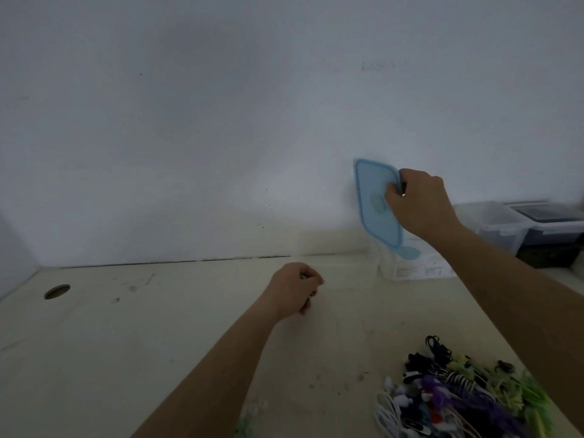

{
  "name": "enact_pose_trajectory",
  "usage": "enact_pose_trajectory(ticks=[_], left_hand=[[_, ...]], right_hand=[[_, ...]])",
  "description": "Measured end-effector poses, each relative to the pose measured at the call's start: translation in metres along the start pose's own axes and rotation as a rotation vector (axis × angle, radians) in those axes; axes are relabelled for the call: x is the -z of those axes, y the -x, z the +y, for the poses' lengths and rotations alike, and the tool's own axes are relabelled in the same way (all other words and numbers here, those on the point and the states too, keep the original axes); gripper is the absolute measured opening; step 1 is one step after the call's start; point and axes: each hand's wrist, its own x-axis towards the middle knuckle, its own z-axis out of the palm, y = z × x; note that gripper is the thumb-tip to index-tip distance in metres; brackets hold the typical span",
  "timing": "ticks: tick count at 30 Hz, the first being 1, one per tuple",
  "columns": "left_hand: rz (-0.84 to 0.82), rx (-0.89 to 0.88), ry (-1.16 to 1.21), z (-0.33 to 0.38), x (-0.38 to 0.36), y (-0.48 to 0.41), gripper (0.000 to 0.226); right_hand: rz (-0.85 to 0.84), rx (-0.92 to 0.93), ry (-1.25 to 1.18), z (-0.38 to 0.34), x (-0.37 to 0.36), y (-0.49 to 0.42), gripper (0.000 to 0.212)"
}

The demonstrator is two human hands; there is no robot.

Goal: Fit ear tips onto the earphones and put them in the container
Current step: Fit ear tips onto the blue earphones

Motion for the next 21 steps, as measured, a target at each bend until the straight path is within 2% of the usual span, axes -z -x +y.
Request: enact_pose_trajectory(ticks=[3,7,9,13,15,18,21], left_hand=[[0.075,-0.086,0.001,0.002,0.002,0.006,0.014],[0.061,-0.086,-0.122,-0.002,0.002,0.004,0.034],[0.085,-0.059,-0.174,-0.003,0.002,0.002,0.026],[0.102,0.0,-0.098,-0.001,0.008,0.007,0.02],[0.082,-0.005,-0.069,0.001,0.01,0.011,0.024],[0.038,0.002,-0.045,0.005,0.008,0.013,0.03],[-0.02,0.009,-0.033,0.012,0.008,0.017,0.034]], right_hand=[[0.033,-0.023,-0.047,-0.002,0.0,0.006,0.028],[0.099,-0.092,-0.073,-0.002,0.001,0.013,0.026],[0.123,-0.141,-0.057,-0.002,0.003,0.016,0.025],[0.154,-0.207,-0.053,-0.002,0.004,0.024,0.027],[0.126,-0.228,-0.085,-0.001,-0.001,0.029,0.024],[0.045,-0.354,-0.215,0.0,-0.01,0.039,0.017],[-0.055,-0.448,-0.231,0.004,-0.009,0.044,0.022]])
